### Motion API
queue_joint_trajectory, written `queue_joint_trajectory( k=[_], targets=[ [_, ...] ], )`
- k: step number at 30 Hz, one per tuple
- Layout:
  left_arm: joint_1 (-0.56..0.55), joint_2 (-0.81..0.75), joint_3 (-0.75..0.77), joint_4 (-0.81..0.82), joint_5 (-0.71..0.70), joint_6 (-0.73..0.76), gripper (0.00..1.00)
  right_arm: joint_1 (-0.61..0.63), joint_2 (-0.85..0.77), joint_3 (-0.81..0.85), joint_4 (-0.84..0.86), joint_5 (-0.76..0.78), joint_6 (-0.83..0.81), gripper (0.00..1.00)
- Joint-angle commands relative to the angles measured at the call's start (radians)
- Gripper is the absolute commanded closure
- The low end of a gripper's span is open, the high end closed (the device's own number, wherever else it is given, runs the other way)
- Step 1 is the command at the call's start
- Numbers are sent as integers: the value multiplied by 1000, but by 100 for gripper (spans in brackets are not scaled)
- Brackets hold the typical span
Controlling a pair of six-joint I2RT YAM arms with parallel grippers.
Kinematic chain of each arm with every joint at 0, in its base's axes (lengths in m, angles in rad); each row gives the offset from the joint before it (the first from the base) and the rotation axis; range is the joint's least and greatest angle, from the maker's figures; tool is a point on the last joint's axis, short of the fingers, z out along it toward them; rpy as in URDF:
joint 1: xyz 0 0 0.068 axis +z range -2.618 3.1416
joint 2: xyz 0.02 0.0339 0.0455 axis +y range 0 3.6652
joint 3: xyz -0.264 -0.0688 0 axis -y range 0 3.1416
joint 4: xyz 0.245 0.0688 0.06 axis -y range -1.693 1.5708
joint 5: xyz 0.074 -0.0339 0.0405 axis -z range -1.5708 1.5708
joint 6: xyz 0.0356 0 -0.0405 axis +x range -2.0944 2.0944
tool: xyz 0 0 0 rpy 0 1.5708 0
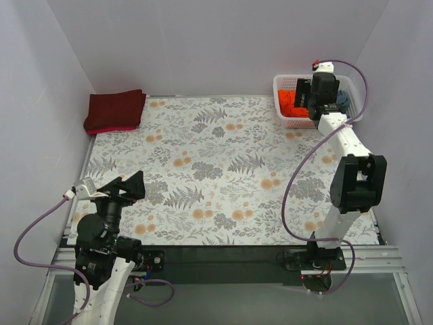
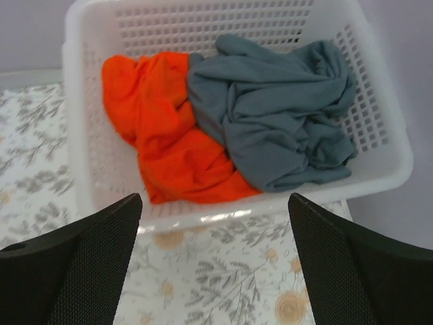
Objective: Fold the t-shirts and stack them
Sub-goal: Grab the tshirt from the pile
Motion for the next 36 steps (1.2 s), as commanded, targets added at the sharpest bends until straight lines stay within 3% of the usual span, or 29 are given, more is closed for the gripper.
queue_joint_trajectory(
  k=[1,8,14,15,17,18,19,22,23,24,36],
  targets=[
    [-9,17,-6,-11,4,3,2,-73,132,169,32,9,44,6],
    [-9,76,-6,-2,32,11,2,-181,436,424,33,-55,79,7],
    [-9,113,-6,7,70,22,2,-247,634,556,31,-222,113,6],
    [-9,120,-6,9,72,22,2,-252,660,564,31,-253,110,7],
    [-9,131,-7,9,76,22,2,-255,671,570,31,-261,94,20],
    [-9,134,-7,9,79,22,2,-255,661,566,31,-260,85,42],
    [-9,140,-6,9,85,23,2,-255,647,559,32,-255,82,57],
    [-9,140,-6,12,95,26,2,-253,563,524,45,-249,64,90],
    [-9,139,-6,12,95,26,2,-252,535,501,54,-247,57,95],
    [-9,136,-7,12,93,26,2,-246,477,487,62,-240,47,99],
    [-9,67,-9,13,87,28,2,-71,-22,345,88,-192,-84,99]
  ],
)
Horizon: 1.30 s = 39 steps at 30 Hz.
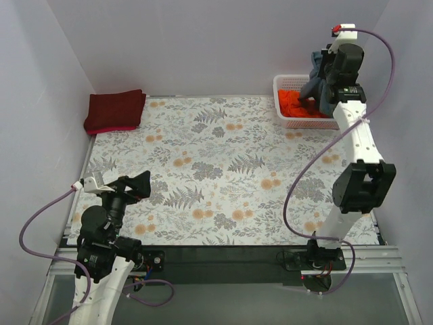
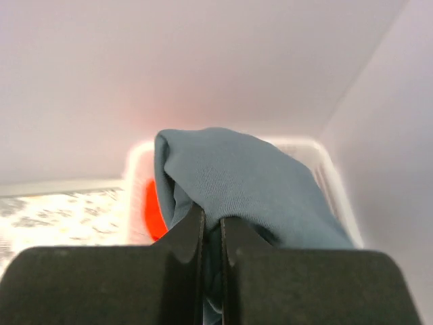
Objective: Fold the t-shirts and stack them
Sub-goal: Grab the tshirt from the pile, then move the tshirt to the center of the board
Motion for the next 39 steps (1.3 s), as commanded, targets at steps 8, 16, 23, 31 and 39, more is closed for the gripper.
queue_joint_trajectory(
  k=[8,16,23,31,39],
  targets=[
    [-4,-71,-9,6,-14,13,2,268,-409,-111,49,-210,6,99],
    [-4,-56,-7,9,-10,13,2,544,-397,20,58,-394,153,99],
    [-4,27,23,23,75,25,2,652,-417,-109,84,-327,148,99],
    [-4,155,77,23,192,30,2,652,-613,-310,75,-59,-84,99],
    [-4,203,129,-22,100,-34,2,654,-704,-288,43,-23,-361,99]
  ],
)
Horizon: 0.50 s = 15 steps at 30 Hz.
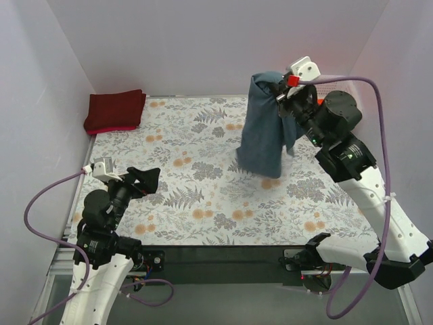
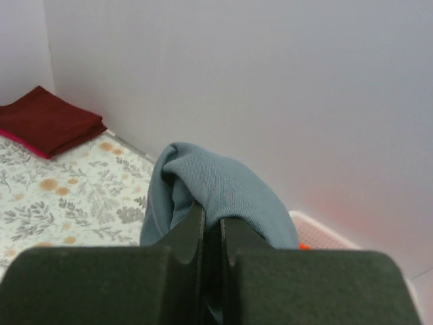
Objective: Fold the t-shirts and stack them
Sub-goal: Move the tshirt to the center of the board
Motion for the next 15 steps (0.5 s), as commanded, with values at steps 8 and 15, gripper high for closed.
queue_joint_trajectory(
  k=[8,15],
  targets=[
    [-4,64,126,-122,-93,-97,2,79,153,-56,-17,-458,-10,99],
    [-4,28,155,-160,-87,-126,2,343,478,-90,-33,-508,131,62]
  ],
)
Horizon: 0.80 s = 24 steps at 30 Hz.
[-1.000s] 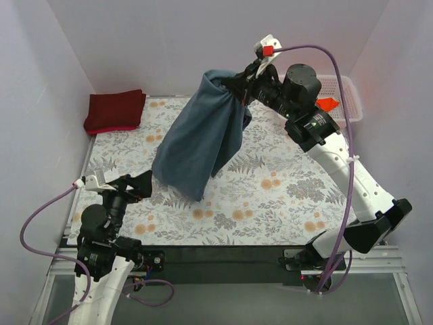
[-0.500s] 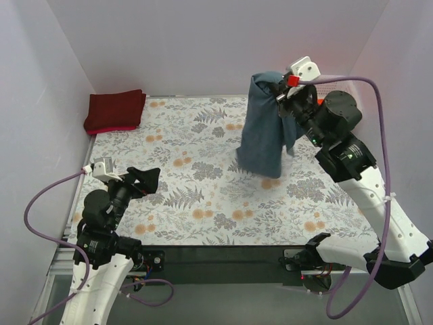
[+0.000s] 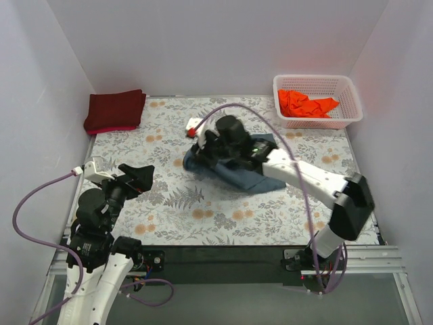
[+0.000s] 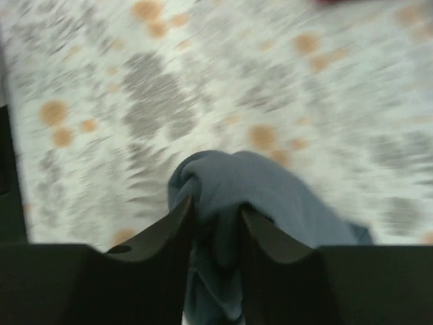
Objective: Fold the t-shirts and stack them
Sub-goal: Move the tshirt to the center of the board, then flatten the tshirt out
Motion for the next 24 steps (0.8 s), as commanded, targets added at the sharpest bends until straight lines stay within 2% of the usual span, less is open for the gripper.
queue_joint_trajectory(
  k=[1,3,7,11,15,18,20,24],
  targets=[
    [-4,-13,37,-42,1,-22,2,103,125,26,-26,-137,115,57],
    [-4,-8,40,-43,15,-25,2,129,212,98,-81,-140,141,43],
    [-4,22,50,-46,52,-19,2,128,193,76,-124,-8,167,34],
    [-4,113,47,-28,159,1,2,56,56,-56,-121,208,208,24],
    [-5,310,17,24,349,-2,2,-88,-62,-231,-117,274,274,23],
    [-24,445,-1,90,418,-28,3,-223,-151,-378,-97,257,319,23],
    [-60,502,16,127,383,-33,5,-311,-212,-470,-80,254,333,23],
    [-232,646,94,165,262,-27,6,-420,-265,-570,-34,207,374,25]
  ],
)
